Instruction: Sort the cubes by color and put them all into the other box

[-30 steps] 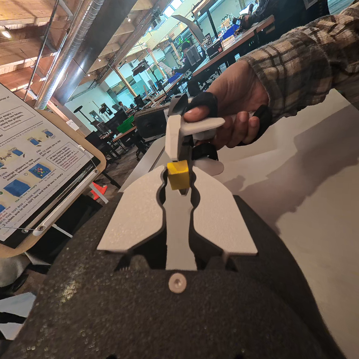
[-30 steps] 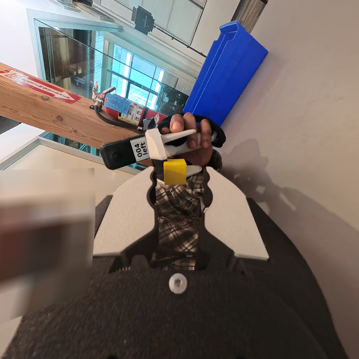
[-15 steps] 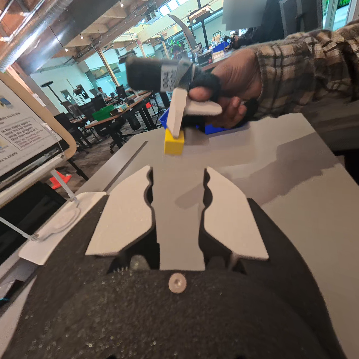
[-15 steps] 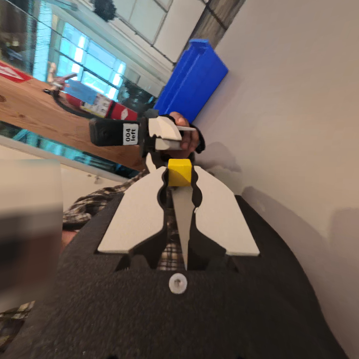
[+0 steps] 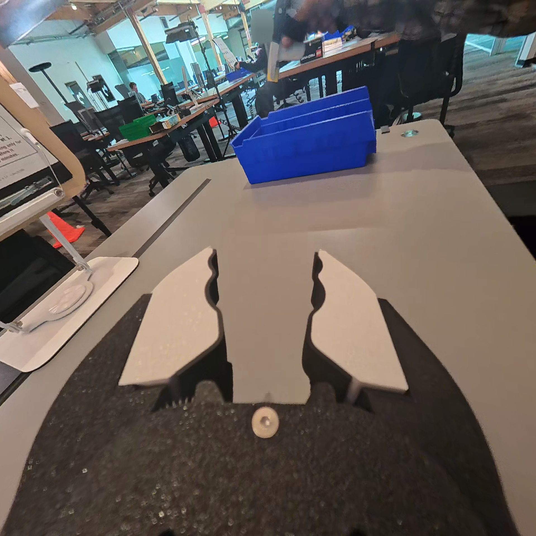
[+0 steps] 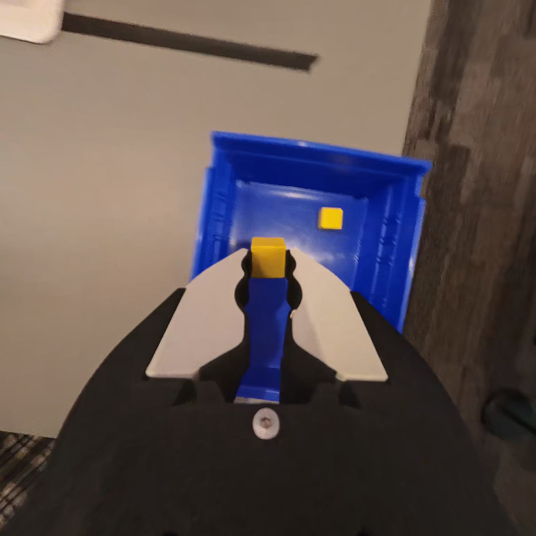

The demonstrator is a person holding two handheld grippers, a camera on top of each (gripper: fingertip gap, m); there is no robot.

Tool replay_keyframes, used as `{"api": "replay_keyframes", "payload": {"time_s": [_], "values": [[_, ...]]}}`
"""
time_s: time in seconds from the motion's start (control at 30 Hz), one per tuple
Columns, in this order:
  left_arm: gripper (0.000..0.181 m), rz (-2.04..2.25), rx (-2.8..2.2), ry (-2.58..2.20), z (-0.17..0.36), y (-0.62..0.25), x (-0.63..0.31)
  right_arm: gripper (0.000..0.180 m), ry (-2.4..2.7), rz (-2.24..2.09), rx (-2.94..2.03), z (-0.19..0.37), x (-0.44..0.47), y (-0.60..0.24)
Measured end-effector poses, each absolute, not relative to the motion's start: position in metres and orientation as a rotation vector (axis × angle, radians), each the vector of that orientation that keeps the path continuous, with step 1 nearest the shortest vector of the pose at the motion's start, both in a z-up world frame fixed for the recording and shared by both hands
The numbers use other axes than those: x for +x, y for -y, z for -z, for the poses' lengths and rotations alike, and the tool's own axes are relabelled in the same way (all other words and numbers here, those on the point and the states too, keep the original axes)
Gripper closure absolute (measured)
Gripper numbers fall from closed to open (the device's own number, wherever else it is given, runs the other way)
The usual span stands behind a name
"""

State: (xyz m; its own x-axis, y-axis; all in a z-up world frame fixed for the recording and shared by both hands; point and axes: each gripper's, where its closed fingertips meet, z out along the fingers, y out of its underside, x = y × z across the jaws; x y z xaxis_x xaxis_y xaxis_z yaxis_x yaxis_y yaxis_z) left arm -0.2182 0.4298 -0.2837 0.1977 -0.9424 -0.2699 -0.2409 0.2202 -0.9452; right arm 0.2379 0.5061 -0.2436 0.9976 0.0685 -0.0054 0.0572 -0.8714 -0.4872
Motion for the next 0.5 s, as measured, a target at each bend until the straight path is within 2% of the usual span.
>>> {"api": "replay_keyframes", "payload": {"time_s": [0.23, 0.5], "values": [[0.125, 0.693, -1.307, -1.36, 0.303, -0.432, -0.213, 0.158, 0.011, 0.053, -2.881, 0.329, 0.296, -0.502], [0.127, 0.698, -1.321, -1.372, 0.307, -0.432, -0.214, 0.158, 0.026, 0.039, -2.973, 0.375, 0.301, -0.511]]}}
